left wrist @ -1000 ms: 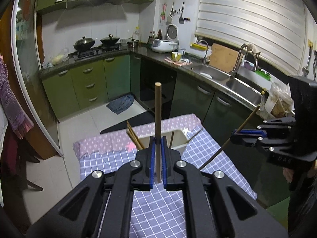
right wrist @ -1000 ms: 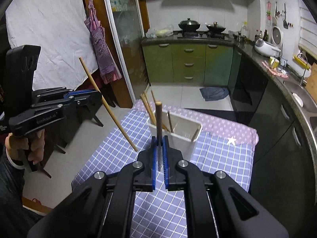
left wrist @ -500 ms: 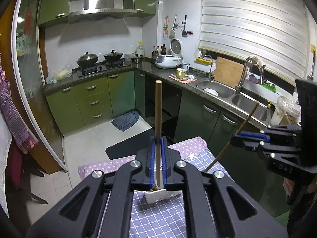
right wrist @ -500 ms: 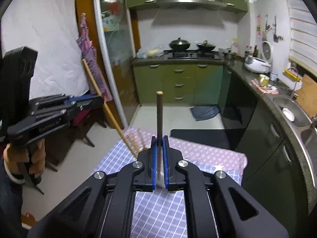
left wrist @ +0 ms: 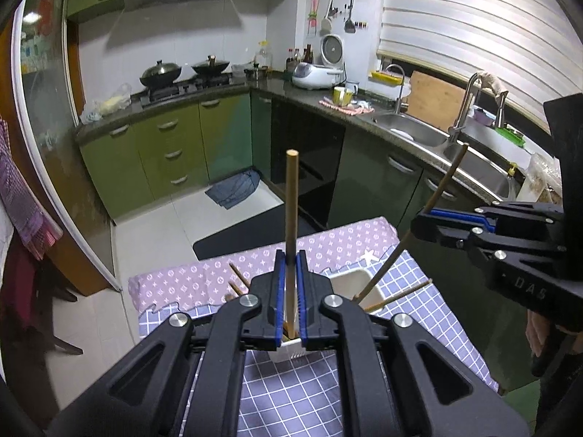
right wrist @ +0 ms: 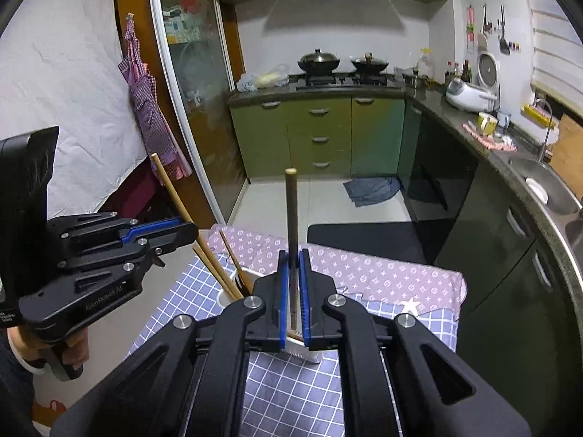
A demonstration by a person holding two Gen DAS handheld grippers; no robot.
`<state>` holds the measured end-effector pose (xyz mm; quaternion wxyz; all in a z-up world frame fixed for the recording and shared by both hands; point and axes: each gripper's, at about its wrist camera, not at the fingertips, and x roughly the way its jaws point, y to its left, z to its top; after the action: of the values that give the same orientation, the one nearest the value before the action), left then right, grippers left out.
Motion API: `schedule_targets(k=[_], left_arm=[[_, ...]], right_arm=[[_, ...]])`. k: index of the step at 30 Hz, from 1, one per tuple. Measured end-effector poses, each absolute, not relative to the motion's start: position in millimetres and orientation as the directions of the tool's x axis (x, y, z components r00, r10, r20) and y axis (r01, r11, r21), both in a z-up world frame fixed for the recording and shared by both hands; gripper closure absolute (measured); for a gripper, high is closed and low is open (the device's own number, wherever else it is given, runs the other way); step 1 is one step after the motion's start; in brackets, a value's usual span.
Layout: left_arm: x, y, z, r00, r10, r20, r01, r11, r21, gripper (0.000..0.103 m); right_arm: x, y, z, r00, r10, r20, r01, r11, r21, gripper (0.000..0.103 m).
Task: Organize utensils
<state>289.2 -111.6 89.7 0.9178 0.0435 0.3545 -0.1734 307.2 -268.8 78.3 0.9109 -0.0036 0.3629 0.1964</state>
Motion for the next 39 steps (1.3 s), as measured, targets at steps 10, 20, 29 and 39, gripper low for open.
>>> schedule_targets(k=[10,20,29,39], left_arm=[[284,-110,46,0.654,-0.273,-0.706,0.342,0.939,-0.047,0.077],[218,-94,62,0.777,-0.265,-0.571,0.314,0.949,-0.012,0.028],[115,-80,-1,0.781,-0.249,-0.573,0.261,0.963,-0.064,0.008],[32,-50,35,0.858,-0.137,-0.495,0.126,0.990,-0.055,0.006]], right_arm=[[318,-250,19,0.594,0.331,-0.733,-0.368,0.922,0.118,0.094],[243,-263,57,0.699,0.365,-0.615,-0.388,0.916,0.104,0.078],[112,-292,-22,0.781,0.268,-0.564,-0.287,0.956,0.058,0.015],[17,-296,-11,0.891,0.182,-0.416,-0.187,0.982,0.030,0.004]])
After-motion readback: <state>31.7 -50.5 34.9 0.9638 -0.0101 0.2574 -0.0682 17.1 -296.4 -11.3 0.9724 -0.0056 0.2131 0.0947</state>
